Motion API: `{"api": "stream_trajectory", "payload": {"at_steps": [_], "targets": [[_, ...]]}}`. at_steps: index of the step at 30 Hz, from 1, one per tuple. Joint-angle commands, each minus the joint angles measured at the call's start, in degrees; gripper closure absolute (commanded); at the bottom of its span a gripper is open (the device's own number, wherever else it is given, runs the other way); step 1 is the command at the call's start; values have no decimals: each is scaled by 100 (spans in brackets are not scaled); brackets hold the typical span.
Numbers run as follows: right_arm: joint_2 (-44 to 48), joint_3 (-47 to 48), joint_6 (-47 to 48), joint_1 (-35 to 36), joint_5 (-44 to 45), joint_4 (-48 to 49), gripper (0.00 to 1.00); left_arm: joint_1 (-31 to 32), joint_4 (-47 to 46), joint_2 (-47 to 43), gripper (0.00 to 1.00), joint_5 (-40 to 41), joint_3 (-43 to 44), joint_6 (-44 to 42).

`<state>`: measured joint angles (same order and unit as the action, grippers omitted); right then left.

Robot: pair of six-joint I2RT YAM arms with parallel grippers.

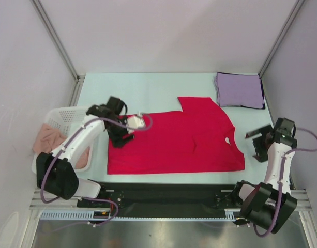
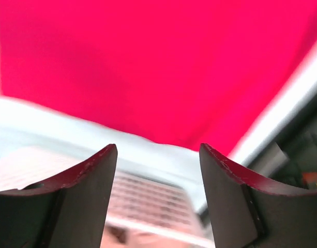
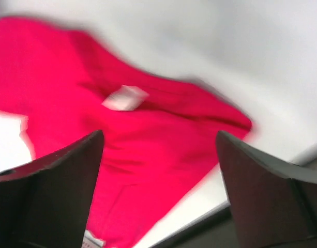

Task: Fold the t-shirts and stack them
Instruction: Fold the tshirt

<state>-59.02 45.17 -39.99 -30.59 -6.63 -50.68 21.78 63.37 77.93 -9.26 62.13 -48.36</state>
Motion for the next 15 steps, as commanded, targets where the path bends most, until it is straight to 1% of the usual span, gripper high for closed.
{"api": "stream_trajectory", "payload": {"at_steps": [1,2,3,4,5,6,7,8,9,11,12,13,15], "targets": [[-21,615,570,912,-532,1768,0,-604,-394,536,30,-507,1300,439],[-169,729,710,1271,-393,2076,0,-805,-587,722,31,-411,1476,868],[-301,1044,1060,1753,-270,2540,0,-885,-737,958,33,-201,1834,1055],[-477,1195,1211,1967,-112,2736,4,-938,-913,1187,35,-86,2012,1248],[-739,1388,1387,2108,-127,2895,4,-1034,-993,1694,38,54,2196,1554],[-1290,1798,1649,2223,-180,3062,5,-1062,-1046,1943,39,334,2546,1688],[-1687,2098,1765,2433,-259,3046,6,-1097,-1107,2154,39,450,2698,1776],[-2039,2380,1897,2531,-329,3011,7,-1140,-1178,2556,39,573,2838,1934],[-2826,3061,2046,2645,-408,2872,10,-1176,-1352,2708,39,713,3031,2014],[-3577,3768,2468,2926,-418,2608,13,-1298,-1468,3155,37,908,3234,2172],[-4347,4198,2565,2988,-348,2293,18,-1343,-1468,3315,37,908,3496,2216],[-4694,4898,2705,3023,-356,2151,22,-1378,-1433,3447,37,908,3647,2243],[-5423,5692,2847,3059,-426,1713,28,-1466,-1433,3771,37,1119,3928,2287]]}}
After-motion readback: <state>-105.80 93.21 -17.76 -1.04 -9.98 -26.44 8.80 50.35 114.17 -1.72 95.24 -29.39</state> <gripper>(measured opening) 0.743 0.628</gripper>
